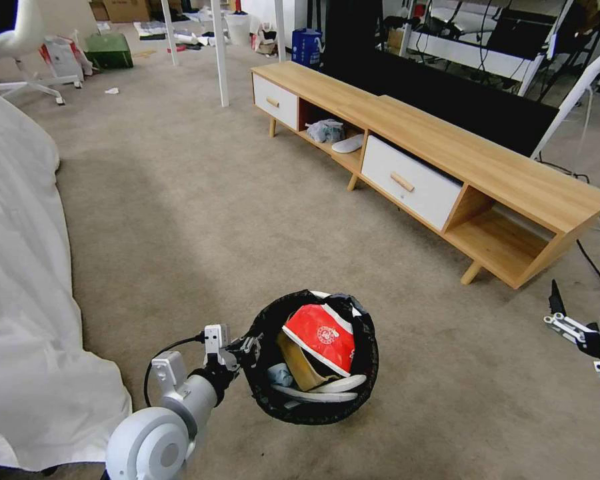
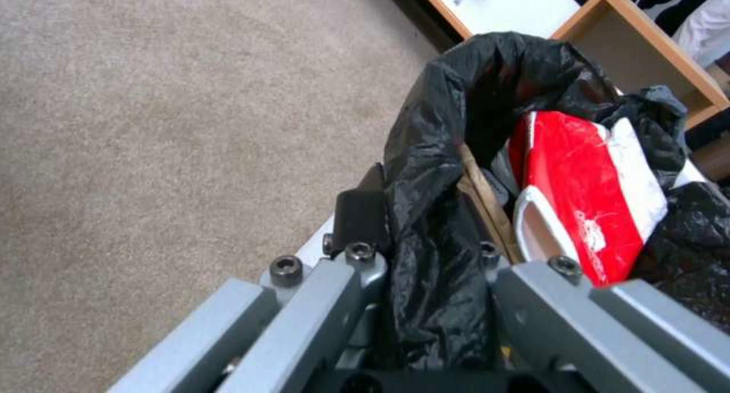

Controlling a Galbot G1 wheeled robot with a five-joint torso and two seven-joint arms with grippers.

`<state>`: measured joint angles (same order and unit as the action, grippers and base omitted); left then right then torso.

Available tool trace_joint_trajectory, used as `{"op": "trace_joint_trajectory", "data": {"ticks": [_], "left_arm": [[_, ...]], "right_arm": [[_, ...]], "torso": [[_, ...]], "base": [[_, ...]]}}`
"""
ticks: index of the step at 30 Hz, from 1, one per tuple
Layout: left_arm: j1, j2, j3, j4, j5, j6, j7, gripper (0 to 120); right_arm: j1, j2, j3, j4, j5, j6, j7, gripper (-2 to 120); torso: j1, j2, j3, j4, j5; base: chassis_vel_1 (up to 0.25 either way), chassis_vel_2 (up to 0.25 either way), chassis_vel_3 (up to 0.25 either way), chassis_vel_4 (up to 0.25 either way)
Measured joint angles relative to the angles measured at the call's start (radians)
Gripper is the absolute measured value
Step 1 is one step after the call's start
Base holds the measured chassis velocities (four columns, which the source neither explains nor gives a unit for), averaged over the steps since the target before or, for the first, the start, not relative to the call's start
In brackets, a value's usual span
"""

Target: Pick up the trash bin and place the garbage on the floor into it.

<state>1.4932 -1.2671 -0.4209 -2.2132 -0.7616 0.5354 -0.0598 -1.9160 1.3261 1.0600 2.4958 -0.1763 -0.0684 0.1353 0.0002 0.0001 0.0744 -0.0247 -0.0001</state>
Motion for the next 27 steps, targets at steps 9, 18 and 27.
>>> {"op": "trace_joint_trajectory", "data": {"ticks": [9, 18, 27], "left_arm": [[0.004, -0.002, -0.010, -0.006, -0.002, 0.002, -0.003, 0], [0.006, 0.003, -0.019, -0.014, -0.011, 0.003, -0.007, 0], [0.007, 0.006, -0.026, -0.016, -0.012, 0.003, -0.008, 0]], "right_arm": [[-0.019, 0.040, -0.040, 0.004, -0.057, 0.037, -0.014, 100], [-0.021, 0.068, -0.063, 0.005, -0.083, 0.058, -0.025, 100], [-0.022, 0.090, -0.074, -0.007, -0.099, 0.077, -0.028, 100]], "torso": [[0.000, 0.000, 0.000, 0.0000, 0.0001], [0.000, 0.000, 0.000, 0.0000, 0.0001], [0.000, 0.000, 0.000, 0.0000, 0.0001]], "base": [[0.000, 0.000, 0.000, 0.000], [0.000, 0.000, 0.000, 0.000], [0.000, 0.000, 0.000, 0.000]]}}
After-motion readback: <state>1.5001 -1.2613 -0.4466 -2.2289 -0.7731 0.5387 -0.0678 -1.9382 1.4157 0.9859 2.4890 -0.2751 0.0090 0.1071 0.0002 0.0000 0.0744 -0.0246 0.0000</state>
